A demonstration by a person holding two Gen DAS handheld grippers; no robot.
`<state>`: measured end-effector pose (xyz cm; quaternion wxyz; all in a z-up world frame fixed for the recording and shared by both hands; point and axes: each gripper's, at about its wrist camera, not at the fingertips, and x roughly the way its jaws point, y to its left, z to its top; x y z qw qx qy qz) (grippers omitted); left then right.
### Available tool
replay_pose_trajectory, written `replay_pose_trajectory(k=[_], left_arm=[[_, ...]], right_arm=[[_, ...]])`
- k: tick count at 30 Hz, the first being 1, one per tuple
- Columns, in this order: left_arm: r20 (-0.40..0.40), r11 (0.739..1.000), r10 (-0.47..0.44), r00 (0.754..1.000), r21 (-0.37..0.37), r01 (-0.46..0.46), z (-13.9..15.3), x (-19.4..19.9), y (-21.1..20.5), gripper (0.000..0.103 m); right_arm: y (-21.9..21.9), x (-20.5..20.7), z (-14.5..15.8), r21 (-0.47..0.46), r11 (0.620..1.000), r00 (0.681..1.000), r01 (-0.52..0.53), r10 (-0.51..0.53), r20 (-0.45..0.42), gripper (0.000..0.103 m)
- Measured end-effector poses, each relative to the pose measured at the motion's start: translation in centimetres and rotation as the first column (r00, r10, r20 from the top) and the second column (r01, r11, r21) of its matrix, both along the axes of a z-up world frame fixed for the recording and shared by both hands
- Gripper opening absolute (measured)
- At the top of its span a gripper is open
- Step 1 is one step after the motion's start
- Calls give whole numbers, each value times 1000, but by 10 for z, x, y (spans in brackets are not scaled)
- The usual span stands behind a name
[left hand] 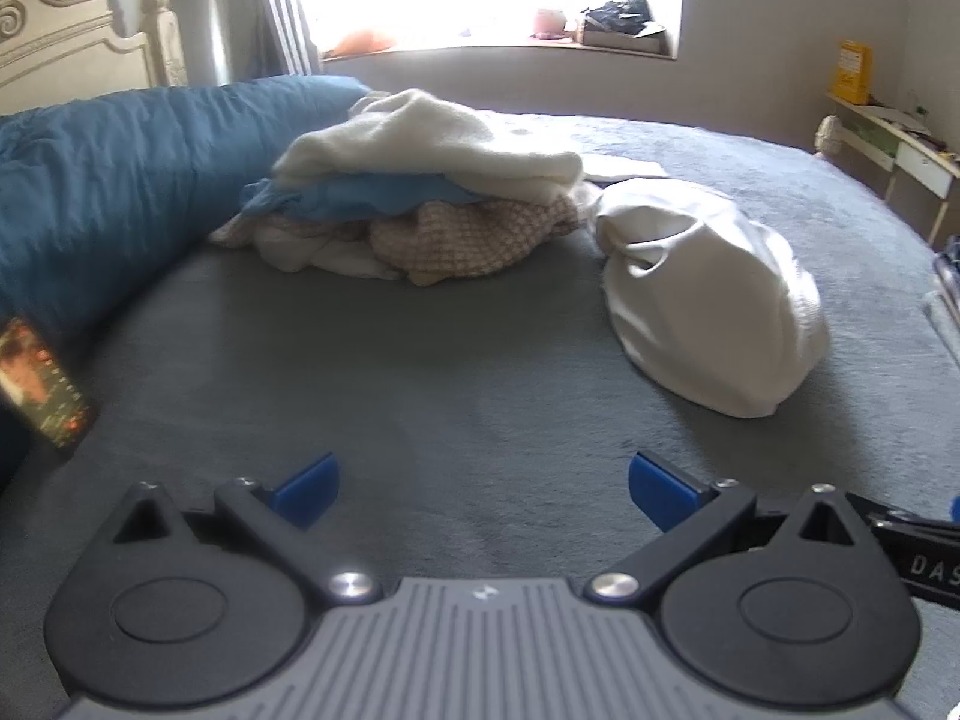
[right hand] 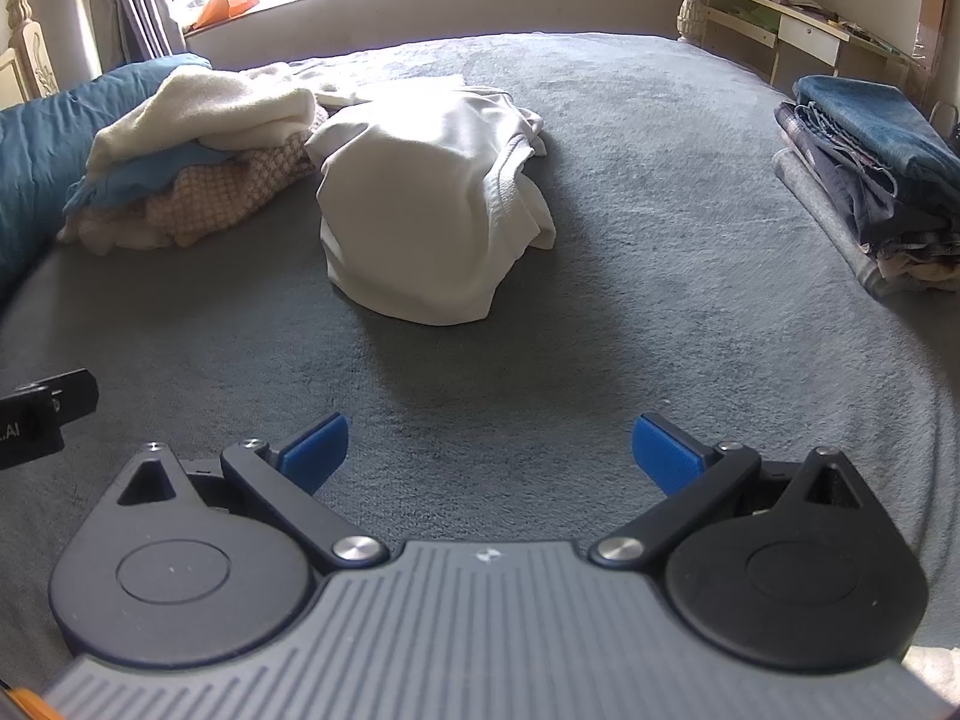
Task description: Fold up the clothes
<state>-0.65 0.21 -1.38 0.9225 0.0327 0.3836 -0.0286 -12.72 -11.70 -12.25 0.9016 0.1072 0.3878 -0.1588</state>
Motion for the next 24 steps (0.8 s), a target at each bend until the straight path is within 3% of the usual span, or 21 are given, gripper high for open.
replay_pose_trajectory(k=[11,24], left_arm=[[54,980,-60,997,-187,70,-10,10,0,103],[88,962,-110,990,-242,129,-53,45,-13,103]], right_arm=[[-19,1,-15,-61,997,997,-50,53,53,102],[-49,21,-31,-97,992,988,-83,94,125,102]])
